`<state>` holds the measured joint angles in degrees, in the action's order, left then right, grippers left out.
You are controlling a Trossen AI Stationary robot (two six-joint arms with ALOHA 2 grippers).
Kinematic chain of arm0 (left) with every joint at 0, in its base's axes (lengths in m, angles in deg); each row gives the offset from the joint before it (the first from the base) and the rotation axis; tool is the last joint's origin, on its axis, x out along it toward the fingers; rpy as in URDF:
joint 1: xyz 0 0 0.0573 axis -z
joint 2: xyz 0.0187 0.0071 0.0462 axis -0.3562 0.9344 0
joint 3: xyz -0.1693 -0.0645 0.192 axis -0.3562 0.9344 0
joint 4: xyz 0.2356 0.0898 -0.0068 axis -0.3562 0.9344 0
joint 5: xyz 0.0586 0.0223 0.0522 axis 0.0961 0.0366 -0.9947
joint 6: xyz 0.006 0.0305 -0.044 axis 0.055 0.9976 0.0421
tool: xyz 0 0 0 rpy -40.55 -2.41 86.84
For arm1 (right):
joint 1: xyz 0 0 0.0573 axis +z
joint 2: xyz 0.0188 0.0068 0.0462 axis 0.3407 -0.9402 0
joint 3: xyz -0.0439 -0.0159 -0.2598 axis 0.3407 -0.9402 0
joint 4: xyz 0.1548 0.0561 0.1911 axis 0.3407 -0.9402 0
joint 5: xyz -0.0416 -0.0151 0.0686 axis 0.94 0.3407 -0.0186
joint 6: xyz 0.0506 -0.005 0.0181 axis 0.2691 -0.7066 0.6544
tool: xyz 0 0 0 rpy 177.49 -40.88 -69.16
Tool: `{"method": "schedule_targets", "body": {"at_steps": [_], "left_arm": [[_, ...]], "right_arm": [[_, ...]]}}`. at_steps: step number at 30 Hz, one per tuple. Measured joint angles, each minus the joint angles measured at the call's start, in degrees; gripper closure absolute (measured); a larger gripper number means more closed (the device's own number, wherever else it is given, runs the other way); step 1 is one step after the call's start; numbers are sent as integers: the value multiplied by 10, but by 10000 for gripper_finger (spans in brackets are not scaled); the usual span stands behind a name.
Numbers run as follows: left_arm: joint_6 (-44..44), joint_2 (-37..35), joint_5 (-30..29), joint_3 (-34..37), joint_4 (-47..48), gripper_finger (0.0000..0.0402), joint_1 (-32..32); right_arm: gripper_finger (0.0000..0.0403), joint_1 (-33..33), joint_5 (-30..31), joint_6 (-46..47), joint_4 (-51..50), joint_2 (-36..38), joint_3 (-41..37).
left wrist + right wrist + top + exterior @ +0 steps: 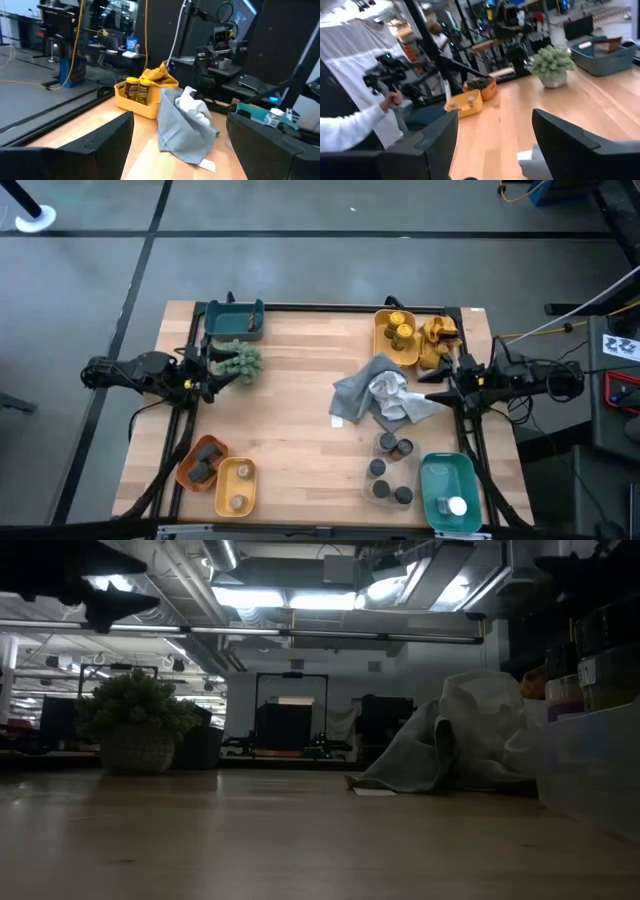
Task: Sort spices by type
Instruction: Return to Home Position
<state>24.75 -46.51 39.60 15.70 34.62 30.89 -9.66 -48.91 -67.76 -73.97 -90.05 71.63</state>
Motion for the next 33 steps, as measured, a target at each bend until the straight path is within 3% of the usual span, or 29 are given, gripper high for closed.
{"method": "schedule_targets", "body": {"at_steps": [10, 18, 26, 33], "left_arm": [[3, 1, 2, 39, -13, 100, 0], [21, 2, 1, 91, -61, 100, 0], [76, 2, 7, 151, -175, 100, 0], [106, 1, 11, 151, -173, 100, 0]], "right_arm": [[148, -17, -28, 8, 75, 101, -97], [148, -17, -30, 9, 93, 101, -141], [148, -17, -38, -27, 131, 101, -186], [148, -17, -41, -94, 197, 101, -238]]}}
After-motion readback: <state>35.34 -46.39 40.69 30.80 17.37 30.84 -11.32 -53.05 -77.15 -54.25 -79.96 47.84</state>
